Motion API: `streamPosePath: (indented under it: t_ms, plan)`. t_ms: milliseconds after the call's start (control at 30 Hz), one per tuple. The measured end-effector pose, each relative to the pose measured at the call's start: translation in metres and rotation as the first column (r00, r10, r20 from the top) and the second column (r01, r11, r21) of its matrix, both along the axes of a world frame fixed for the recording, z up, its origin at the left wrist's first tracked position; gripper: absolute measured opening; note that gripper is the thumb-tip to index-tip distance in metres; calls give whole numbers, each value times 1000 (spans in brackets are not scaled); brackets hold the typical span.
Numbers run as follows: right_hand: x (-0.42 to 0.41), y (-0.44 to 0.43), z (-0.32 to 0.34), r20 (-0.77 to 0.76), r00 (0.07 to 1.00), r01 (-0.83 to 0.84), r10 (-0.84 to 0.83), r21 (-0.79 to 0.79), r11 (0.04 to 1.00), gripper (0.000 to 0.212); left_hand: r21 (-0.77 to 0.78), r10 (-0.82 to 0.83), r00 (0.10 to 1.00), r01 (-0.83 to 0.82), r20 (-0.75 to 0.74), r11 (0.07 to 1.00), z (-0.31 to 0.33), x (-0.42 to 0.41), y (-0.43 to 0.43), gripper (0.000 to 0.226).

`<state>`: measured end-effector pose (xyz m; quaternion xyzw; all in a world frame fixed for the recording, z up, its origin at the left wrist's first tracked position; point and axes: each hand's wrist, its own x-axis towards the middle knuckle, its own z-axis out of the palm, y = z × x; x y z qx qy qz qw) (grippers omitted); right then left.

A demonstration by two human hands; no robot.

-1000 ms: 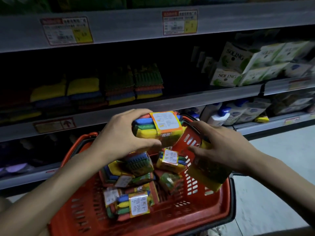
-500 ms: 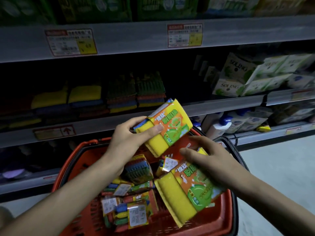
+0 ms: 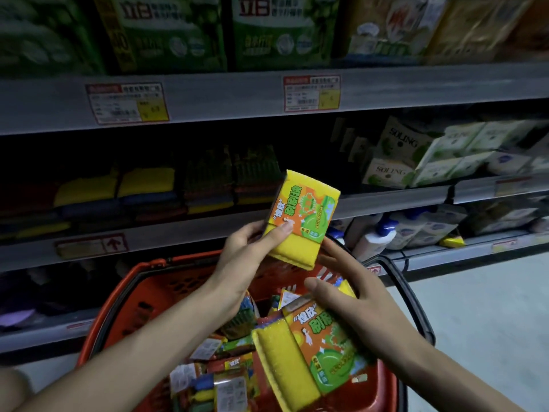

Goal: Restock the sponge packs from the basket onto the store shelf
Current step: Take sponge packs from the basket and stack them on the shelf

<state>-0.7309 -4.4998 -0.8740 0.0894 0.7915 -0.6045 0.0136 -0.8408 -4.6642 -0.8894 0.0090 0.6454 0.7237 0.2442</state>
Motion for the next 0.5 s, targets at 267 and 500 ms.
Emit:
streamPosePath:
  t_ms: [267,500]
  plan:
    - [-2,15,3,-54,997,44,-47,-62,997,54,19,-37,999,38,-27,999,-6,-2,20,59]
    - [-6,20,4,-34,994,100,-108,-175,979,47,30,24,1000,-24,20,999,-9,-1,33,54]
